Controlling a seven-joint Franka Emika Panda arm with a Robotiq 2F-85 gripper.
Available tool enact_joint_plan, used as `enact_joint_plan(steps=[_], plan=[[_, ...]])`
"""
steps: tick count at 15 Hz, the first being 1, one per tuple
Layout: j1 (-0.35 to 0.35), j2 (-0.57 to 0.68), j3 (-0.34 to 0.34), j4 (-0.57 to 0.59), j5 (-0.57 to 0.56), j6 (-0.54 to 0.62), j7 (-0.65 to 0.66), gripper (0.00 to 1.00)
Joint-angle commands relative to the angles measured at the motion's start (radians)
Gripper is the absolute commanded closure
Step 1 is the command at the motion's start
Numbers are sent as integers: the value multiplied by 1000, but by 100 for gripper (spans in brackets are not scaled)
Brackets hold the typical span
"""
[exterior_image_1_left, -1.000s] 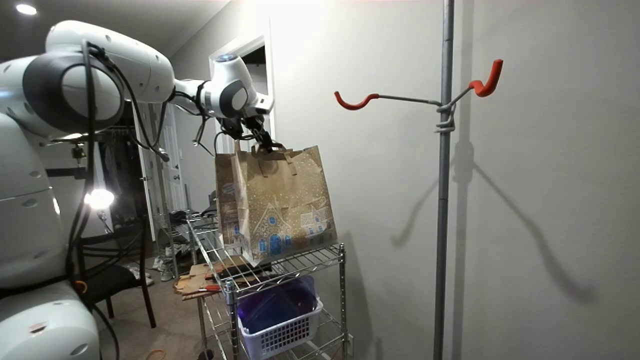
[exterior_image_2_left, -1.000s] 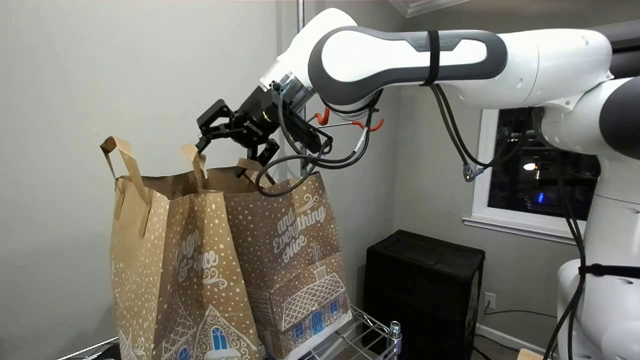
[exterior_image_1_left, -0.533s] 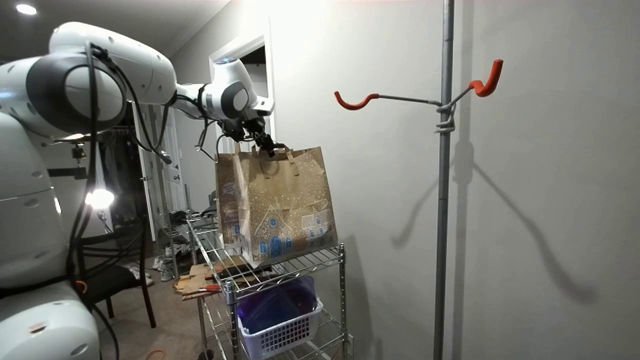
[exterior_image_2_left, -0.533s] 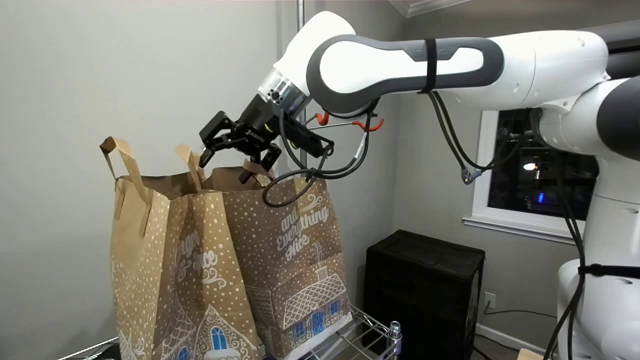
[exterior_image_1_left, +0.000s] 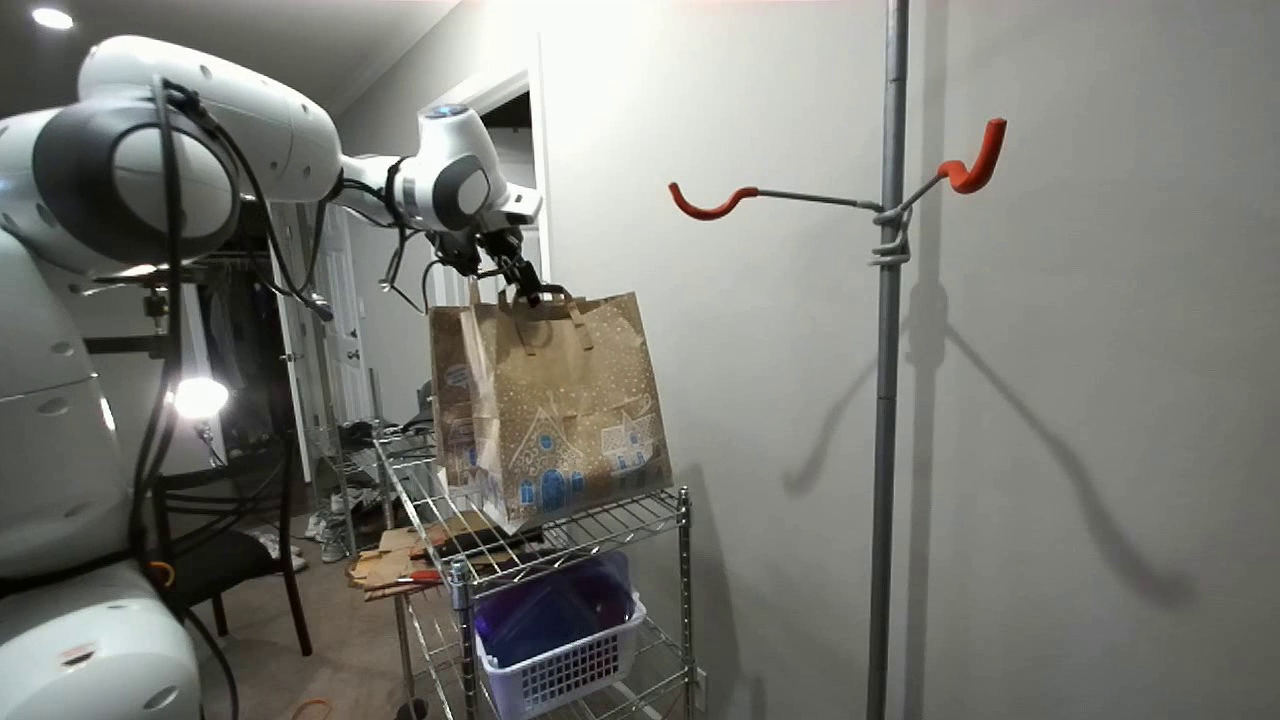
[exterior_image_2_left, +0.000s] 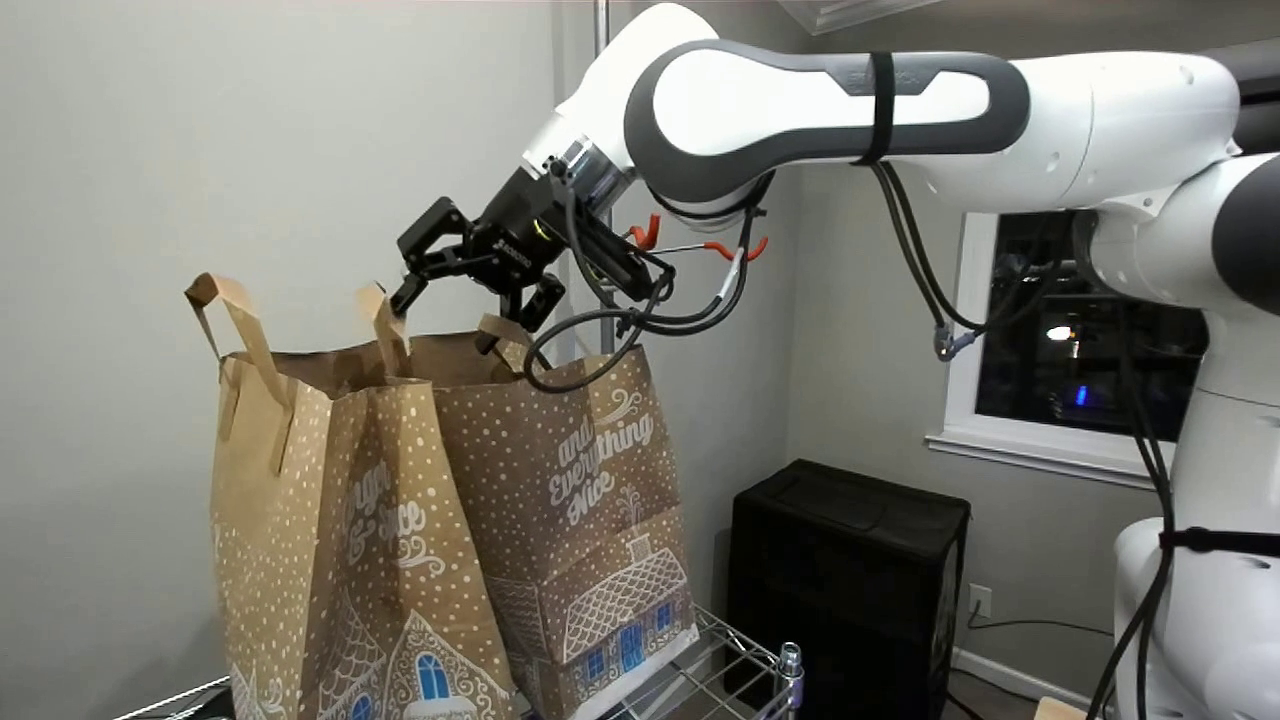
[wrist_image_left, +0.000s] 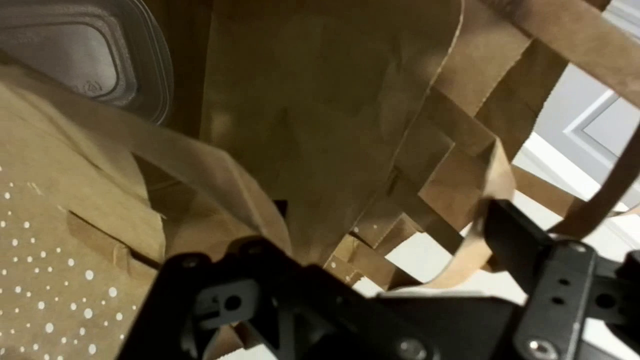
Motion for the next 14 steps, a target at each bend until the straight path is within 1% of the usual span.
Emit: enact_joint_plan(steps=[1, 2, 7, 11, 12, 13, 14], plan=[[-19, -87, -18, -41, 9, -12, -14, 25], [-25, -105, -25, -47, 2, -14, -14, 27], [-65, -182, -53, -71, 0, -46, -27, 61], [-88, -218, -61, -87, -2, -75, -40, 87], [-90, -222, -62, -89, 0, -83, -47, 92], [-92, -226, -62, -90, 1, -94, -56, 96], [-90, -227, -64, -90, 11, -104, -68, 74]])
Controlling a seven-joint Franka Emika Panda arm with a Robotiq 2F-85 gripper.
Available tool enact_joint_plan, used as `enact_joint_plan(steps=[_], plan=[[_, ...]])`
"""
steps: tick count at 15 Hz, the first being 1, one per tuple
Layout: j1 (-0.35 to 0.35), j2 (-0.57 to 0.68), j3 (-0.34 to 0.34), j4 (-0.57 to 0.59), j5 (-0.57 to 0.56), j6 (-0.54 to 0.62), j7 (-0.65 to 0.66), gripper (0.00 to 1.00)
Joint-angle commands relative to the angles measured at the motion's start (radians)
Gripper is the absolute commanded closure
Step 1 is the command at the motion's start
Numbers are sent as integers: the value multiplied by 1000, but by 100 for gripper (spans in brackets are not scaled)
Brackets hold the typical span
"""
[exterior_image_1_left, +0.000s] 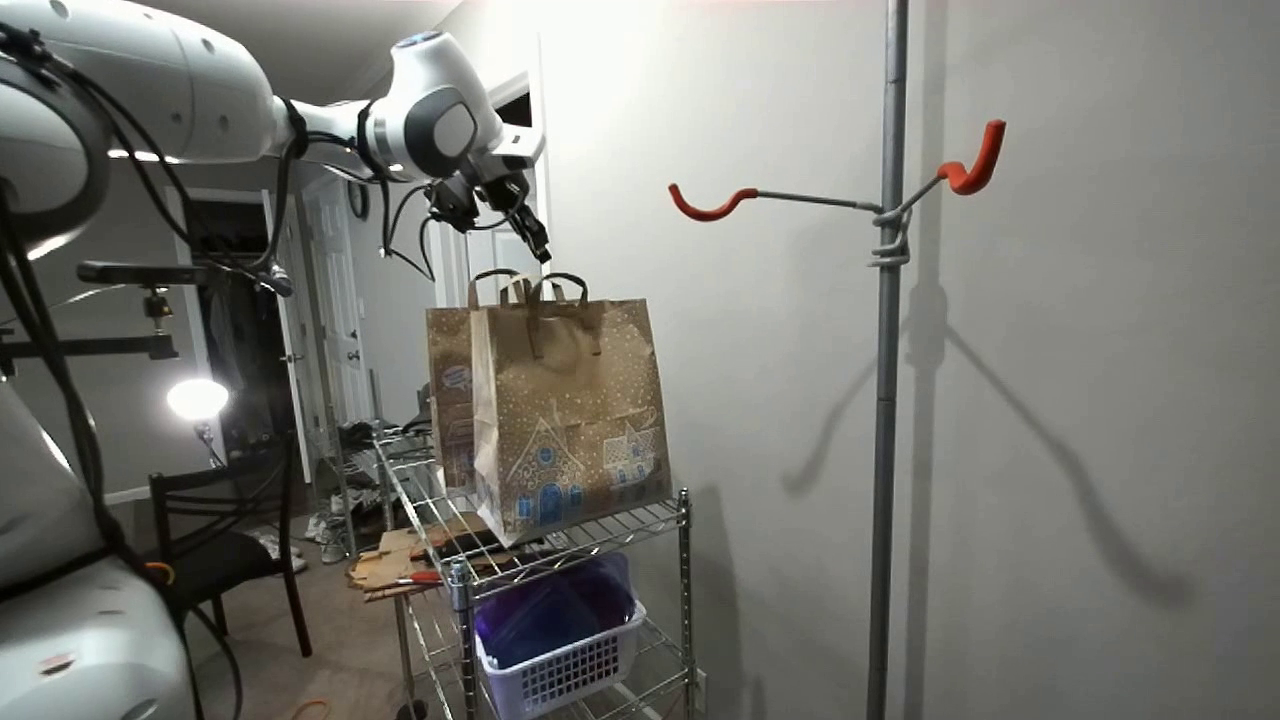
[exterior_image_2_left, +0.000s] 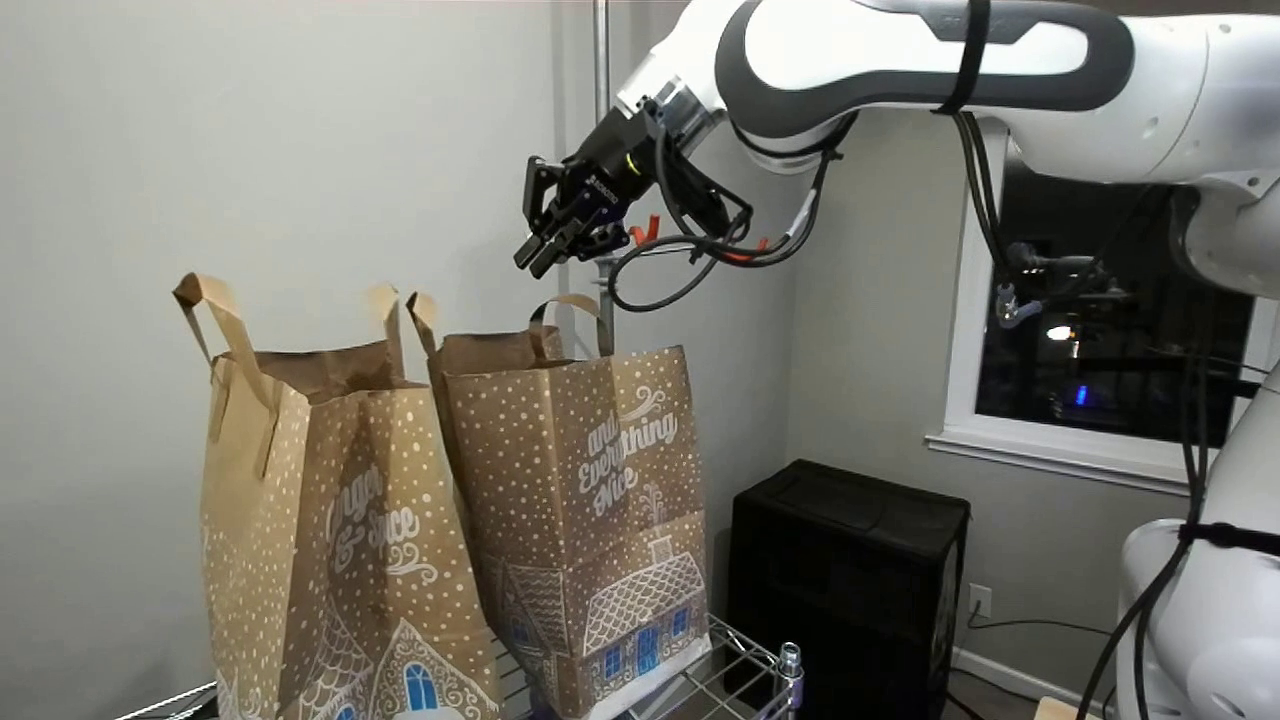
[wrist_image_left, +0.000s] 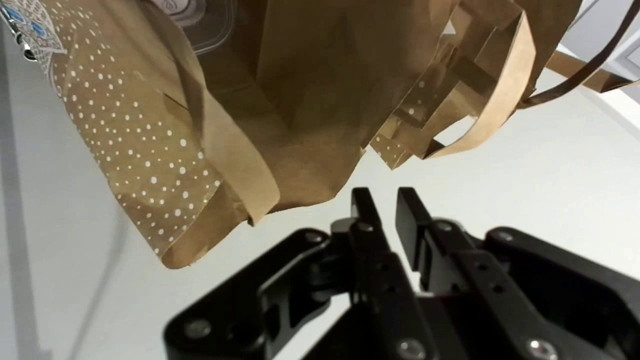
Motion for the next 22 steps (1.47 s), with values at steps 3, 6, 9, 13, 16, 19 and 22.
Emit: enact_joint_plan(steps=[3, 6, 9, 13, 16, 19, 22], plan=[[-3, -22, 4, -11, 21, -73, -82, 54], [-1, -10, 29, 13, -7, -129, -97, 36], [4, 3, 64, 45, -34, -181, -104, 16], [7, 23, 105, 91, -58, -187, -90, 0], [7, 57, 136, 126, -90, -190, -76, 0], [1, 115, 172, 154, -184, -187, -42, 0], [15, 177, 187, 185, -275, -181, -2, 0]])
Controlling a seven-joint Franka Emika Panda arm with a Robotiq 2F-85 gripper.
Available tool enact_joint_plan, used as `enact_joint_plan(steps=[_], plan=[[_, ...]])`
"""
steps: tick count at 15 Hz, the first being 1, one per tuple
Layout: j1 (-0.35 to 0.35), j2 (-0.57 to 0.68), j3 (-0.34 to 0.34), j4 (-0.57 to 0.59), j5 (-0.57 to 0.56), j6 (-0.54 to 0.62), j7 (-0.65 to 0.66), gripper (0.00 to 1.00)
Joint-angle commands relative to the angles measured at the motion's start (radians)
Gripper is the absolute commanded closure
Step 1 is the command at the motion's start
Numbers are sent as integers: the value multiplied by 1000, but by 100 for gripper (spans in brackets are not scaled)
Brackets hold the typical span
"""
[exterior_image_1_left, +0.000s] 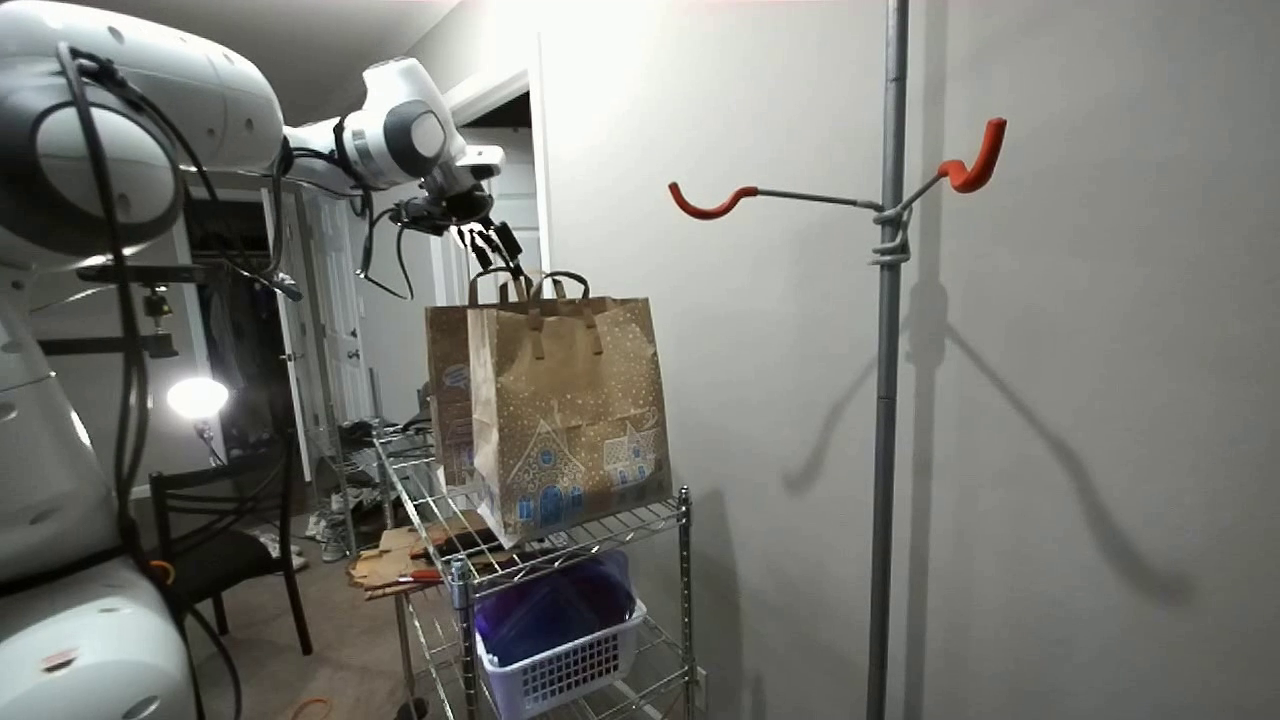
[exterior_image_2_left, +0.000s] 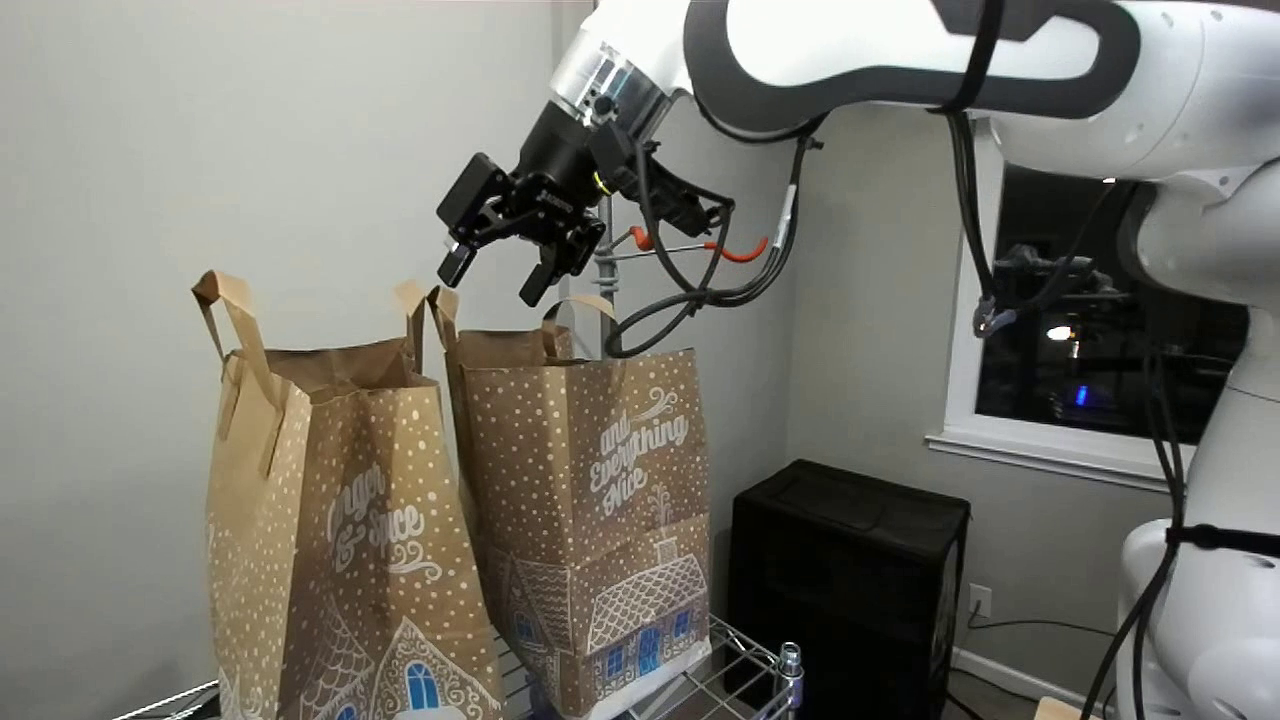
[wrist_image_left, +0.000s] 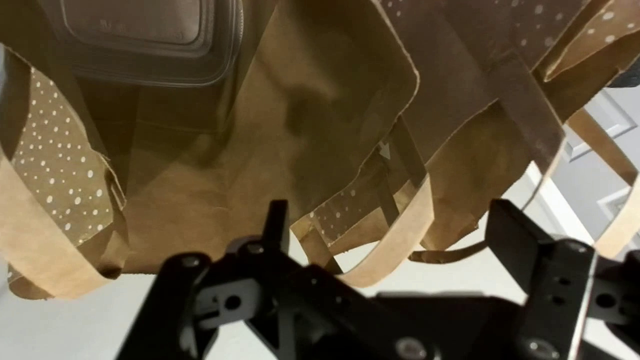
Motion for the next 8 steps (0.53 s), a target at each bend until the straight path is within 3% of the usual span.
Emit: enact_joint_plan(steps=[1, 8], plan=[[18, 90, 18, 72, -113, -20, 62, 0], [77, 161, -16, 127, -307, -54, 122, 0]])
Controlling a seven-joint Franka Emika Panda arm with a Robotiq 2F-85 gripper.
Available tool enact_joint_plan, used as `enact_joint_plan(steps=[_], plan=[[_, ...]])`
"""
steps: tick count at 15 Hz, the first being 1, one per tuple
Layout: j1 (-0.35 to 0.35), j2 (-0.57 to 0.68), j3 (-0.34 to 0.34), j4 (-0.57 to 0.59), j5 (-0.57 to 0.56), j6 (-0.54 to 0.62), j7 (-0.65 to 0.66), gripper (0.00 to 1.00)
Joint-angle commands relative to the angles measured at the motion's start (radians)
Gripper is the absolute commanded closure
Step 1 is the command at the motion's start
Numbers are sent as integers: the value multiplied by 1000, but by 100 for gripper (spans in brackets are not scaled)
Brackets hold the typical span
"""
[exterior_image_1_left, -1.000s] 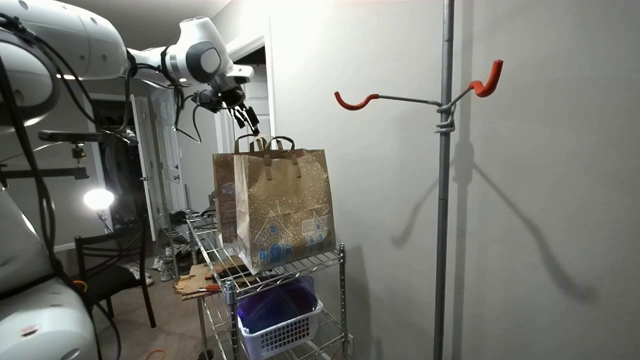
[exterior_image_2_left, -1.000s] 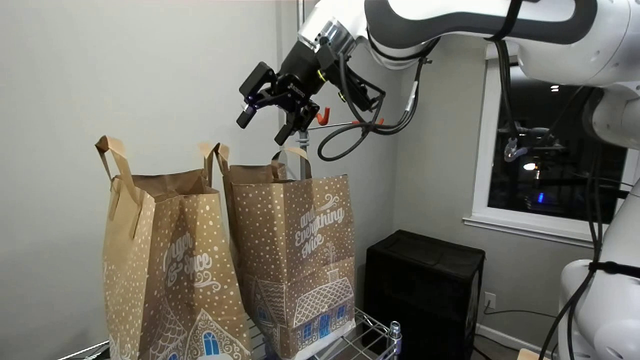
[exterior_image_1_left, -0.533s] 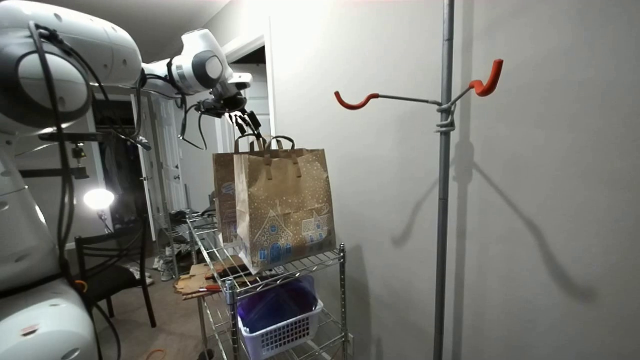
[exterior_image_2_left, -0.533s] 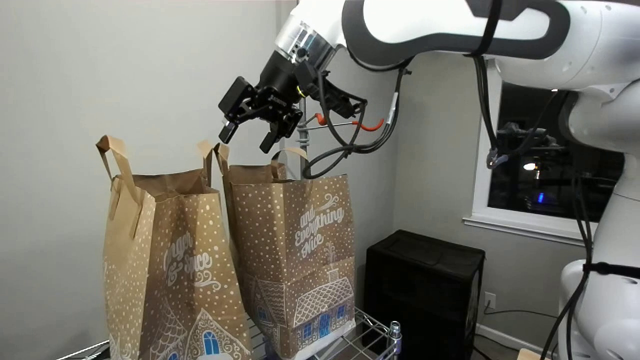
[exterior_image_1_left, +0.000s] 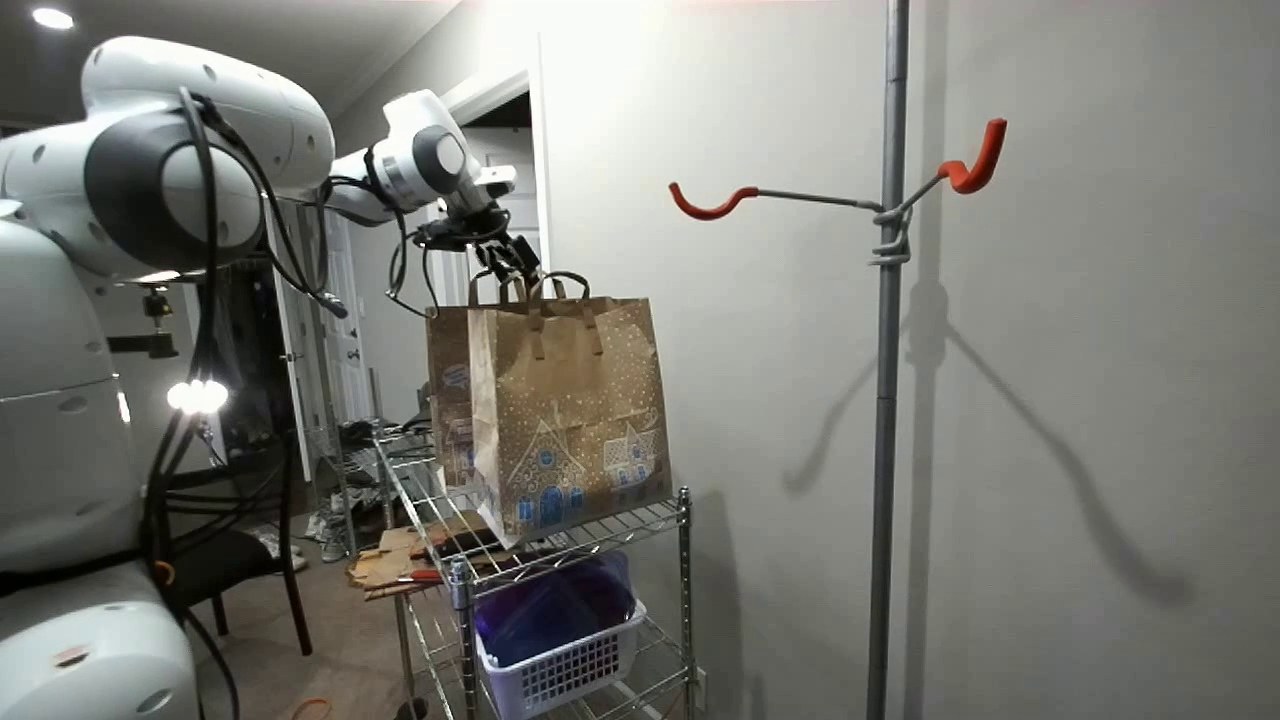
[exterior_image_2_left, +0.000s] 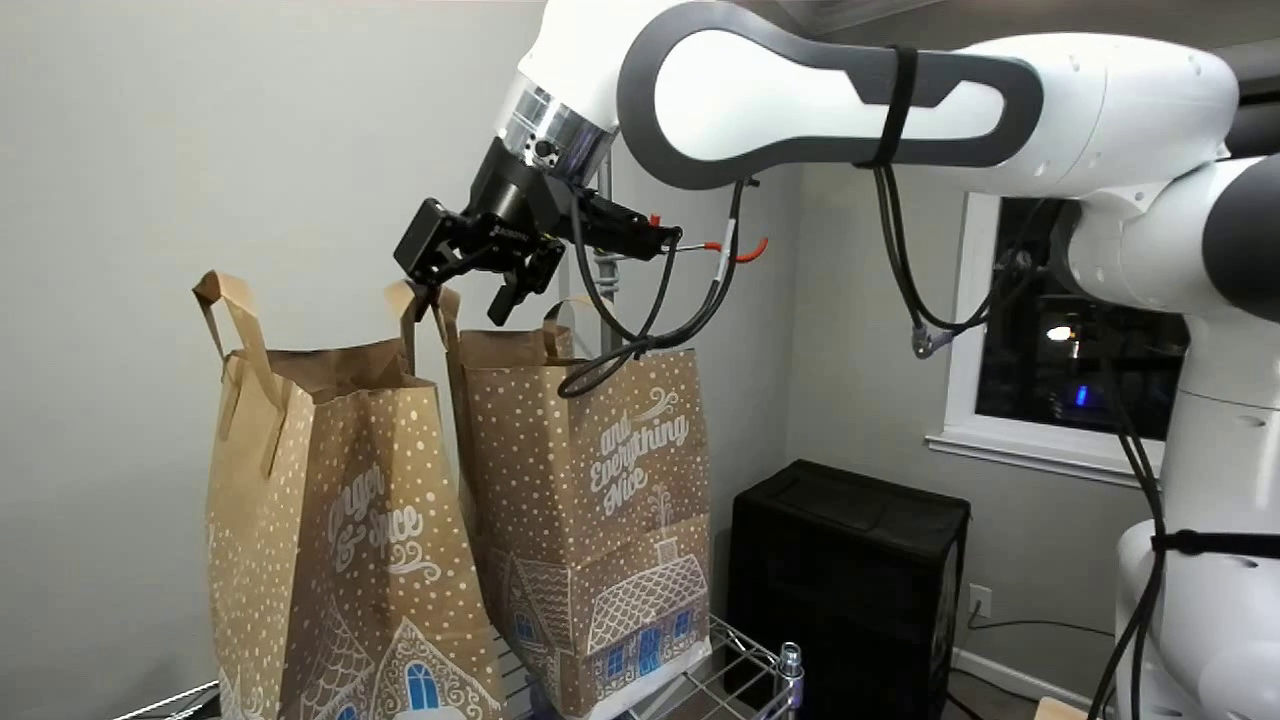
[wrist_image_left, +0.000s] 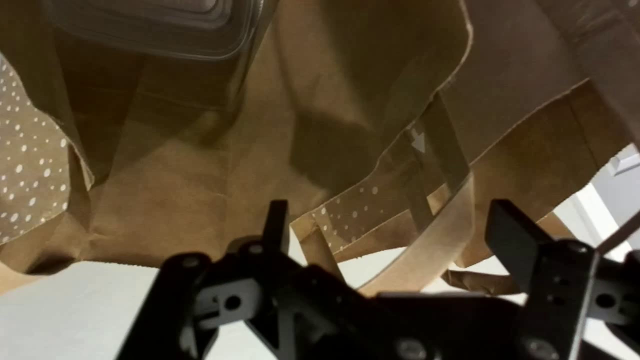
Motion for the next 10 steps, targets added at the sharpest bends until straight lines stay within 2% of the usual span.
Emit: enact_joint_plan(steps=[1, 5, 10], plan=[[33, 19, -27, 35, -147, -57, 61, 0], [46, 15, -43, 61, -264, -143, 103, 0], [60, 28, -48, 129, -273, -366, 106, 0]])
